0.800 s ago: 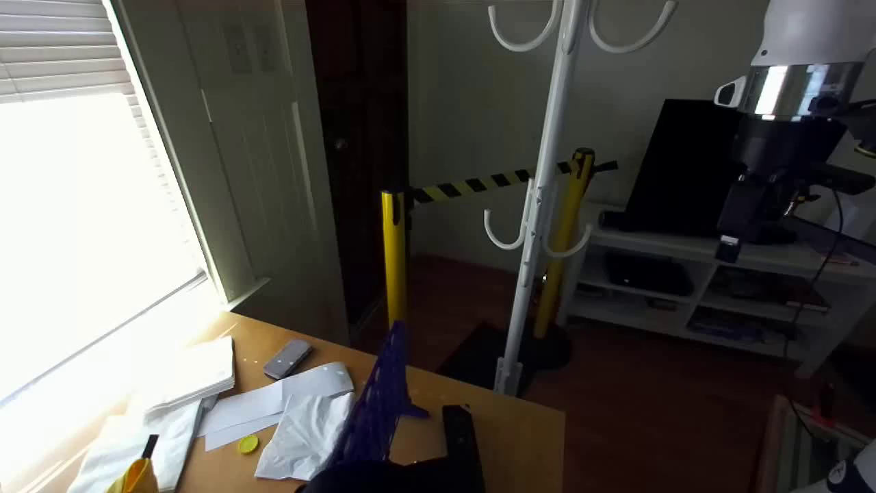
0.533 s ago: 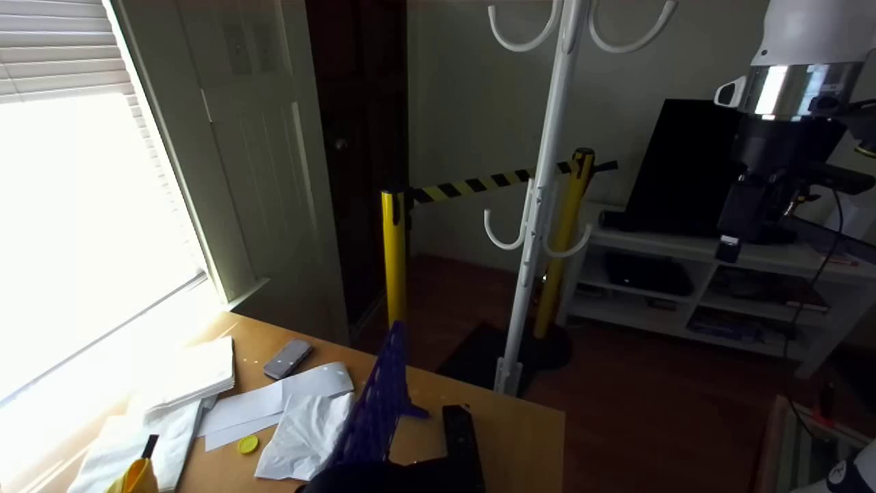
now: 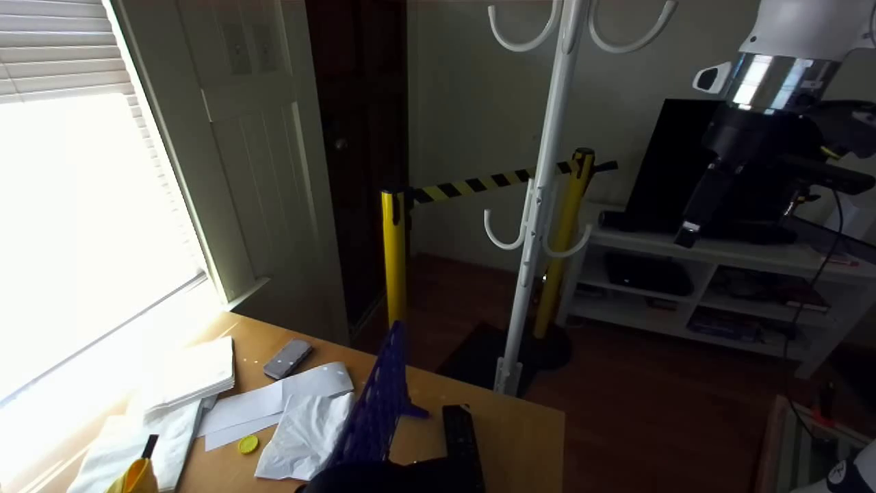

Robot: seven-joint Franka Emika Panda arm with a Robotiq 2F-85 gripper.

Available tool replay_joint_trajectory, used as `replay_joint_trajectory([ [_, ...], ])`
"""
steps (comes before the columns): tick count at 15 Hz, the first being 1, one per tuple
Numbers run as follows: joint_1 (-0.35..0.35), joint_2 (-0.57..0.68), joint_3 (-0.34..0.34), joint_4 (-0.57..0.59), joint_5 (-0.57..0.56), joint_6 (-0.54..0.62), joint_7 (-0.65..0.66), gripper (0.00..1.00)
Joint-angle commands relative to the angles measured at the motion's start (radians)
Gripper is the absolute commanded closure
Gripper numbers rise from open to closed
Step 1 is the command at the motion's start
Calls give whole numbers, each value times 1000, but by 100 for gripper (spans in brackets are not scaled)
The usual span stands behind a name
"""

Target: Hang the cap on the hanger

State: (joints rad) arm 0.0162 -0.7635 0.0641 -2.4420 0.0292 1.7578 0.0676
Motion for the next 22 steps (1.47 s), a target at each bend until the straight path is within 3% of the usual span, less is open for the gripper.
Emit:
replay_joint_trajectory([
  [1, 47, 148, 3, 11, -11, 275, -100, 0],
  [5, 131, 312, -10, 22, 73, 629, -178, 0],
  [6, 89, 223, 2, -6, 18, 520, -131, 0],
  [16, 95, 235, -1, -5, 20, 541, -133, 0],
  [18, 185, 288, -47, 3, 119, 559, -270, 0],
  [22, 315, 389, 2, -28, 256, 627, -349, 0],
])
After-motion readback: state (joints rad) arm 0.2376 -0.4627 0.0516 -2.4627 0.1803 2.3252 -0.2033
